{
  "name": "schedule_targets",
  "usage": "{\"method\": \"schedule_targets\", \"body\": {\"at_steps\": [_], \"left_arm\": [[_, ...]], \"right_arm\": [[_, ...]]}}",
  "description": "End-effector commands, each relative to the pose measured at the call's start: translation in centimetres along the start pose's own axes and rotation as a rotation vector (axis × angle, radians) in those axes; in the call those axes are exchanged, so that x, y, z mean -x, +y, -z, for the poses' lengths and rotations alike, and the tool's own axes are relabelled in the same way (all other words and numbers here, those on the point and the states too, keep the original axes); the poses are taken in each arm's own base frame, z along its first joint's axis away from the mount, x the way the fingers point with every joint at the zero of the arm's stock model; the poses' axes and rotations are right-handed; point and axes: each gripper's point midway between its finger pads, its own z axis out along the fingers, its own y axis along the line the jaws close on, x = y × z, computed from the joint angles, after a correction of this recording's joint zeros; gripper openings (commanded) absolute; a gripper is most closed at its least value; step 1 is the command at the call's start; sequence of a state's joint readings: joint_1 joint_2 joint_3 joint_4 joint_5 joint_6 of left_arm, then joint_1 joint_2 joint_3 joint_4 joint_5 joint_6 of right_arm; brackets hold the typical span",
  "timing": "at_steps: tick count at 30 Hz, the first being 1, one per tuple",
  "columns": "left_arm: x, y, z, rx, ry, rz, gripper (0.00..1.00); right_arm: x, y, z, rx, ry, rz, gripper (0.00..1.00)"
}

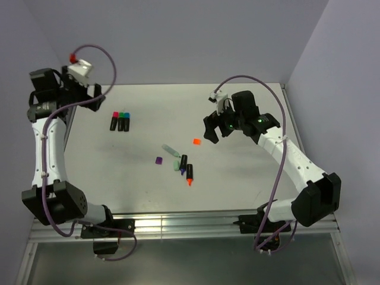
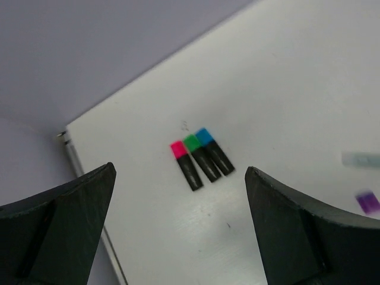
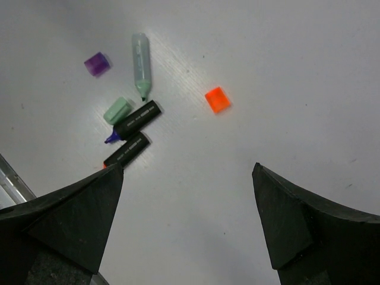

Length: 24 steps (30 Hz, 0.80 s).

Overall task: Insert the pens into the pen caps
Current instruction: Pick up the pen from the center of the board.

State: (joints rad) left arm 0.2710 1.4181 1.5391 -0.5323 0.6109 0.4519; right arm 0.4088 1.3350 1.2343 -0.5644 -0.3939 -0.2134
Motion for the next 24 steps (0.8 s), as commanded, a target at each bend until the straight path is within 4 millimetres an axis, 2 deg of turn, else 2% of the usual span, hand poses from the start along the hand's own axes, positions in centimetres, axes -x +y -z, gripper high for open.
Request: {"method": "schedule_targets", "body": {"at_steps": [1, 3, 4, 6, 8, 9, 10, 11, 12, 14, 15, 16, 18, 21, 24], "left_arm": [[-4.7, -9.6, -1.4, -0.343, 0.13, -0.235, 0.97], [-7.3, -12.5, -2.1, -0.441, 0.217, -0.377, 0.93], [-8.4, -16.3, -2.8, -0.562, 0.257, -0.426, 0.91], [-9.6, -19.9, -3.9, -0.667, 0.288, -0.519, 0.92], [-11.0, -21.9, -5.7, -0.726, 0.32, -0.563, 0.92], [-11.1, -23.9, -6.3, -0.761, 0.316, -0.602, 0.93], [-12.2, -24.8, -7.4, -0.786, 0.344, -0.621, 0.93], [-12.5, -25.5, -8.0, -0.806, 0.346, -0.668, 0.92], [-13.7, -27.3, -8.9, -0.848, 0.376, -0.706, 0.89], [-14.3, -29.0, -9.7, -0.898, 0.378, -0.773, 0.85], [-14.5, -30.2, -10.2, -0.92, 0.38, -0.806, 0.8], [-15.8, -30.8, -10.9, -0.937, 0.413, -0.827, 0.77], [-16.1, -31.7, -11.9, -0.948, 0.426, -0.897, 0.72], [-16.8, -32.8, -13.4, -0.978, 0.424, -0.93, 0.7], [-17.1, -33.4, -13.7, -0.995, 0.422, -0.98, 0.67]], "right_arm": [[-1.5, -0.5, -0.1, -0.016, 0.041, -0.002, 0.97], [-1.8, -1.1, 0.2, -0.01, 0.038, -0.045, 0.97], [-2.0, -1.5, 0.4, -0.012, 0.035, -0.067, 0.97], [-2.2, -2.8, 1.3, -0.022, 0.019, -0.124, 0.97], [-2.4, -3.4, 2.0, -0.039, 0.009, -0.144, 0.98], [-2.5, -3.9, 2.4, -0.054, 0.001, -0.155, 0.98], [-2.6, -4.0, 2.6, -0.06, 0.0, -0.16, 0.98], [-2.6, -4.1, 3.1, -0.068, -0.01, -0.161, 0.98], [-2.8, -4.4, 3.3, -0.079, -0.011, -0.169, 0.98], [-2.9, -4.7, 3.8, -0.091, -0.019, -0.184, 0.98], [-2.7, -4.7, 4.1, -0.087, -0.03, -0.188, 0.98], [-2.9, -5.4, 4.5, -0.103, -0.035, -0.207, 0.99], [-3.2, -6.1, 5.0, -0.111, -0.04, -0.234, 0.99], [-4.0, -7.3, 5.7, -0.13, -0.038, -0.266, 0.99], [-4.8, -8.0, 6.0, -0.14, -0.035, -0.283, 0.99]]}}
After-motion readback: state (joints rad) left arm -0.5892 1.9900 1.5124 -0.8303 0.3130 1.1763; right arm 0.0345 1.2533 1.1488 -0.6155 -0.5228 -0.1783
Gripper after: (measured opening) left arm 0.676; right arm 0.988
